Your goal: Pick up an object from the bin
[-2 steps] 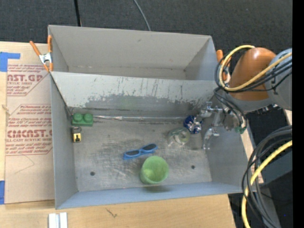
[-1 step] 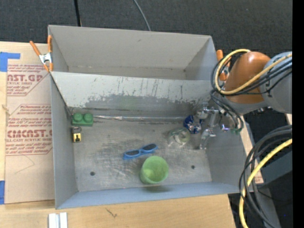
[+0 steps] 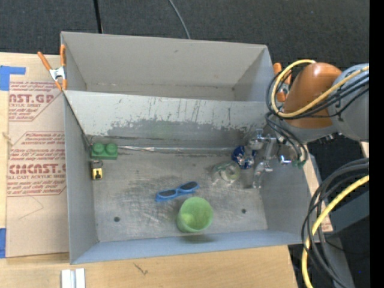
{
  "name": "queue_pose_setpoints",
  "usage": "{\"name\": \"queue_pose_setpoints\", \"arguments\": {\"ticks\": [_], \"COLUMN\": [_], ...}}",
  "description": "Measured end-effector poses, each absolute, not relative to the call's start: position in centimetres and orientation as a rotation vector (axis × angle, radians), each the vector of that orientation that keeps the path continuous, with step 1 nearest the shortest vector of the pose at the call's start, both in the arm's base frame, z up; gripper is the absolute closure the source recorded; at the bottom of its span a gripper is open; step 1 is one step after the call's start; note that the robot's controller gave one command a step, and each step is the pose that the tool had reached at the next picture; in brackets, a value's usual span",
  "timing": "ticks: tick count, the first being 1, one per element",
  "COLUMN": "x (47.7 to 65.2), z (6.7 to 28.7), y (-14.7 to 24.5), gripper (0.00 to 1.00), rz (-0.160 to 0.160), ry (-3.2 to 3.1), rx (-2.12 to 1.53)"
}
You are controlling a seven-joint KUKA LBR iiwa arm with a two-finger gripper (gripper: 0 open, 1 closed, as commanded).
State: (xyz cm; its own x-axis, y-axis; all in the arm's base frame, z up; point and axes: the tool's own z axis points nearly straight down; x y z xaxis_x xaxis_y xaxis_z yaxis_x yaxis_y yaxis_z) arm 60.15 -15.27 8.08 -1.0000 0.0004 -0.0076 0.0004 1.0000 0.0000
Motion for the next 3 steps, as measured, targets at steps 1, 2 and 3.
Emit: {"name": "queue_pose_setpoints", "arguments": {"ticks": [1, 2, 3], "x": [60.5, 60.8, 60.9], "z": [8.4, 17.3, 19.4], "y": [-15.1, -15.1, -15.1], "gripper": [1.00, 1.00, 1.00], "rz": [0.002, -0.003, -0.001], "ry": [3.123, 3.130, 3.136], "rx": [-0.001, -0.002, -0.002]}}
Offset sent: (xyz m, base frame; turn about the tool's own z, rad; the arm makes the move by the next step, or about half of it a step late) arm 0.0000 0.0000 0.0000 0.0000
